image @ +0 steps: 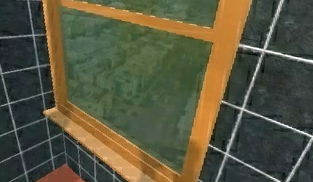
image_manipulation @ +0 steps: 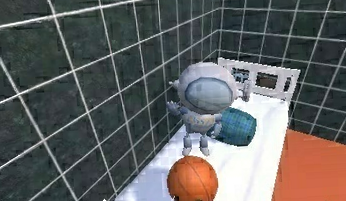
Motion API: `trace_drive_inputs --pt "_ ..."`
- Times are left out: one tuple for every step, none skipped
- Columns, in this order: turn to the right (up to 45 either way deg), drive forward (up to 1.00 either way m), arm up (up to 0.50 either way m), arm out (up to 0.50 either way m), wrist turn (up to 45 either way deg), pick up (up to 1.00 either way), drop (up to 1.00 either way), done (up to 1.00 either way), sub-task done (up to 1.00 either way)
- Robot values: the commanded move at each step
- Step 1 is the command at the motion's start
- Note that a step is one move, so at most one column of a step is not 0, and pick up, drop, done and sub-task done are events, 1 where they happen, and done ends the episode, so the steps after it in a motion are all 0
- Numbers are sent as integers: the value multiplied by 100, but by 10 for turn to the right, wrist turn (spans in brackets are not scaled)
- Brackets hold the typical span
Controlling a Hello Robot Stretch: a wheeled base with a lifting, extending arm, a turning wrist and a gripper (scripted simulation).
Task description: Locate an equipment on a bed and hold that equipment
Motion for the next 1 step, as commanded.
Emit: trace_drive_inputs --pt "0 0 0 0 0 0 0 100 0"
